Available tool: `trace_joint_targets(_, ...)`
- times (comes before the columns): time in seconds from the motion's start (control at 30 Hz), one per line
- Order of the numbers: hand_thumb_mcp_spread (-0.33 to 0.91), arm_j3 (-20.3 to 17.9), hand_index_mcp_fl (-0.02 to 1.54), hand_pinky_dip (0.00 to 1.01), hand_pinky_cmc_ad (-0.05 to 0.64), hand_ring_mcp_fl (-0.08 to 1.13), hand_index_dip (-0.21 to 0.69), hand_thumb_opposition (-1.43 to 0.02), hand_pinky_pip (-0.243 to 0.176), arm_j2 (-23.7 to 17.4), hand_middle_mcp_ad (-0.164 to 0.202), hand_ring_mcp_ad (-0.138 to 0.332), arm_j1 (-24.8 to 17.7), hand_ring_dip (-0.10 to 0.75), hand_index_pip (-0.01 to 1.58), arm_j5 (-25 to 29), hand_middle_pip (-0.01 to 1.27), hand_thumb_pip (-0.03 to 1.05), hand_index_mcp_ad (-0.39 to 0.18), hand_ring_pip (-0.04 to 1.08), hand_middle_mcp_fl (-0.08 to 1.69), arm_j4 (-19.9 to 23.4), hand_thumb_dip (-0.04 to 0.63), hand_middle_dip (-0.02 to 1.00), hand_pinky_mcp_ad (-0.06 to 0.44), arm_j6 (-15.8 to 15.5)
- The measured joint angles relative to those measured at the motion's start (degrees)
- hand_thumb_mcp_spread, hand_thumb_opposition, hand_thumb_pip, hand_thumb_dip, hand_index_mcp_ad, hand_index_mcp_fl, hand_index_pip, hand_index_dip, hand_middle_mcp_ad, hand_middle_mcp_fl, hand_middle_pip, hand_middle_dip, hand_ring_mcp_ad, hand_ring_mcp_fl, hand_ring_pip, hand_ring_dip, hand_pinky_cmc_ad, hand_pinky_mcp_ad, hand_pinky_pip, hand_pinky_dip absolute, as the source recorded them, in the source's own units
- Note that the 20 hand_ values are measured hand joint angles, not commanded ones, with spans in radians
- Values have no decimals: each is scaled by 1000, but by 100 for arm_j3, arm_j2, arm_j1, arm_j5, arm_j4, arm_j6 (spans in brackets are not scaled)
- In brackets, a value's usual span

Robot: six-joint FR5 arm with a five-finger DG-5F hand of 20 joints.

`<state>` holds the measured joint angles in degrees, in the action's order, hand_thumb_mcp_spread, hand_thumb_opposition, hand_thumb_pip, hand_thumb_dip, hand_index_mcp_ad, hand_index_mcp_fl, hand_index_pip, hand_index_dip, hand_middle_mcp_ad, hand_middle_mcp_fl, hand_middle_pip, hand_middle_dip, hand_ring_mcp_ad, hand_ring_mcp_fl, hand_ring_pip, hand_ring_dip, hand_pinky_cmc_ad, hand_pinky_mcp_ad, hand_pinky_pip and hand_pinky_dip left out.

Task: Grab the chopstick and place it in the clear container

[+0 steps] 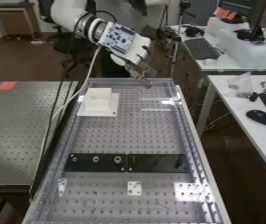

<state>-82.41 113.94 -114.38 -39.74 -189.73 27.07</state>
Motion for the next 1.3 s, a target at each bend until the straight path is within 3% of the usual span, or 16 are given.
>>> trace_joint_targets(0.1,709,116,1354,337,354,894,82,-1162,66,97,61,54,-71,328,393,51,176,499,-204,101,1401,-191,257,508,316,175)
trace_joint_targets(0.33,698,552,1354,380,354,887,82,-1159,63,466,61,54,-165,328,389,79,176,499,-204,101,1401,-846,257,508,318,919)
trace_joint_targets(0.57,698,982,1354,426,356,911,82,-1159,51,844,61,54,-159,328,389,18,176,499,-202,98,1398,-1397,257,508,319,1375)
trace_joint_targets(0.83,698,1182,1353,473,356,913,82,-1159,51,1116,61,58,-68,332,389,-72,176,499,-202,91,1398,-1819,257,508,319,1625)
trace_joint_targets(1.3,670,1687,1354,520,356,927,96,-1178,35,1581,61,54,31,332,391,-314,176,499,-206,87,1395,-2594,257,506,319,1573)
